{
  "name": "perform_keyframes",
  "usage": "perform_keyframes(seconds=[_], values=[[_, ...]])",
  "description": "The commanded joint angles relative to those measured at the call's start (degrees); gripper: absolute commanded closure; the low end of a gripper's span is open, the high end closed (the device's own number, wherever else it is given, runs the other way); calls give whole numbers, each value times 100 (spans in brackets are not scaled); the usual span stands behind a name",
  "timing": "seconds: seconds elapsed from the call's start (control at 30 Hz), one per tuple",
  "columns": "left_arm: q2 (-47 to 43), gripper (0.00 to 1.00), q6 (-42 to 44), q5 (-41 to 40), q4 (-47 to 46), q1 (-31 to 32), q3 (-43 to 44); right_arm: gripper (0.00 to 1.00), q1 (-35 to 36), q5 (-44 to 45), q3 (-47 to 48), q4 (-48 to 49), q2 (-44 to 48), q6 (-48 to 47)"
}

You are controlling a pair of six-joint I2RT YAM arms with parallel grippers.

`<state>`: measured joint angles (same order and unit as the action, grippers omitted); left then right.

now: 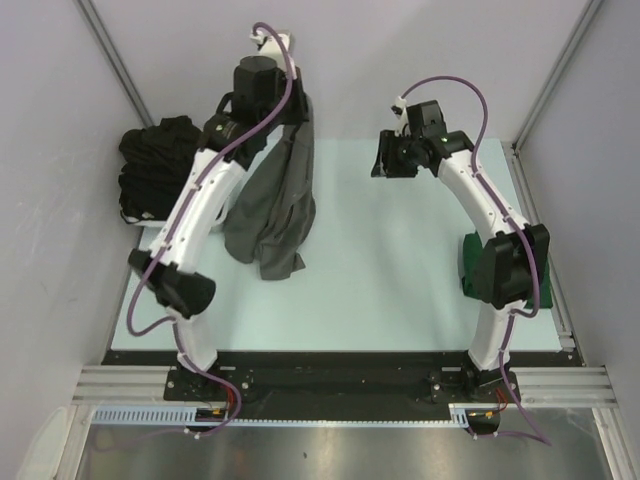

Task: Fold and stack the t-shirts
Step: Flatten out the tshirt

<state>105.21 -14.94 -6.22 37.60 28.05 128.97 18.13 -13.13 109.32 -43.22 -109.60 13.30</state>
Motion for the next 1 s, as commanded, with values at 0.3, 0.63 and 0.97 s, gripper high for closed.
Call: perform_keyframes(seconds=[0.3,0.63,0.97], values=[[-349,100,966,-388,-2292,719,1008,50,-178,144,-727,340,976,-73],[-1677,100,1958,-1302,-2548,719,1080,50,76,-435,-482,578,554,261],[-1583,100,2127,-1778,-1740,719,911,49,235,-630,-622,455,396,287]])
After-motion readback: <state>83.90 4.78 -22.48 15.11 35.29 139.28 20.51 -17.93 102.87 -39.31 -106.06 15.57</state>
